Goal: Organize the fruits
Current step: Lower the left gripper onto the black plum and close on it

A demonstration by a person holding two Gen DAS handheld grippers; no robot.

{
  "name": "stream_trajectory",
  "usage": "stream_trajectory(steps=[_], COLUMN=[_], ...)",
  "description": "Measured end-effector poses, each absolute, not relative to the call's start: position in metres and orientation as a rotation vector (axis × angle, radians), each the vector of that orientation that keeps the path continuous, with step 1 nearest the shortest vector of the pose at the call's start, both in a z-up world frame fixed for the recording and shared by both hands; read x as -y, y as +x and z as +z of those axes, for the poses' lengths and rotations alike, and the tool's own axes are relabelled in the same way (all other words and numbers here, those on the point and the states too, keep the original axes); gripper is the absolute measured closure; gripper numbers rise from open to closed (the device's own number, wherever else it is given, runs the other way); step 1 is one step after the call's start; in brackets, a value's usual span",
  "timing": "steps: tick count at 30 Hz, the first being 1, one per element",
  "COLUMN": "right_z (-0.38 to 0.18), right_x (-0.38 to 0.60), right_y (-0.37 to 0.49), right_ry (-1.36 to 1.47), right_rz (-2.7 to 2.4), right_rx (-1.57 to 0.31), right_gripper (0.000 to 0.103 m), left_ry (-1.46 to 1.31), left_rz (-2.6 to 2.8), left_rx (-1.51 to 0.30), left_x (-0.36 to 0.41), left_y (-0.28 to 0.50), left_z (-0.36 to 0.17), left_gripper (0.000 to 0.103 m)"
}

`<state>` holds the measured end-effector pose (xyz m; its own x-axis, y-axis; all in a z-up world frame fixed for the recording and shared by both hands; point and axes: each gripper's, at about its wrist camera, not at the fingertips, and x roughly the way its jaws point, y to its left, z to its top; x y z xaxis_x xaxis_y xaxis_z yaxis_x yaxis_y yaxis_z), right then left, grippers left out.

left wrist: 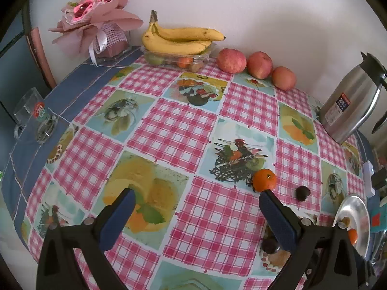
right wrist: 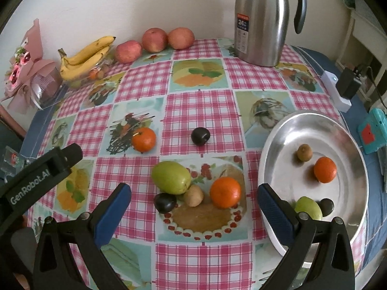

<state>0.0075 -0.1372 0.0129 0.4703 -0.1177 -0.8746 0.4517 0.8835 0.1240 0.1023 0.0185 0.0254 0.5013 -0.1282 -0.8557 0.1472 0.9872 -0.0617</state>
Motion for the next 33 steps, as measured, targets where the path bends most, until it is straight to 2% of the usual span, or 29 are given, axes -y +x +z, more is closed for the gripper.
stream_trajectory(steps=[8,21,24,29,31,33], right_z=[0.011,0.002,0.005,0.005,0.005,0.005], right_x=[0.165,0.202,0.203,0.206,0.206,0.205], right_y=[0.0,-0.014,-0.014,-0.015,-0.015,-0.014], right_ry=[0.421,0.507,0.494,0.499,0.5,0.498], right_rz=[-0.399,-0.499,-0.509,-0.518,-0.52,-0.516], right_rx=[-1.021,-1.069,-1.059,-1.056,-1.055,-1.052], right_gripper=[0.0,0.0,0.0,0.0,0.0,0.0], left_ry=[0.016,0.015,0.045,0.045,0.045,0.022], left_rz=[-0.217,-0.354,-0.385,-0.428,-0.447,-0.472], left_rx=[-1.043,-1.212,-1.235,-1.274,-1.292,-1.333], left_x=[-0.005,0.02,0.027,0.036,0.04,0.043], left_y=[0.102,0.096,0.092,0.086,0.085,0.085], left_z=[0.022,-0.013,-0.018,-0.023,-0.026,-0.033], left_gripper=[0.0,0.001,0.005,0.02,0.029,0.031])
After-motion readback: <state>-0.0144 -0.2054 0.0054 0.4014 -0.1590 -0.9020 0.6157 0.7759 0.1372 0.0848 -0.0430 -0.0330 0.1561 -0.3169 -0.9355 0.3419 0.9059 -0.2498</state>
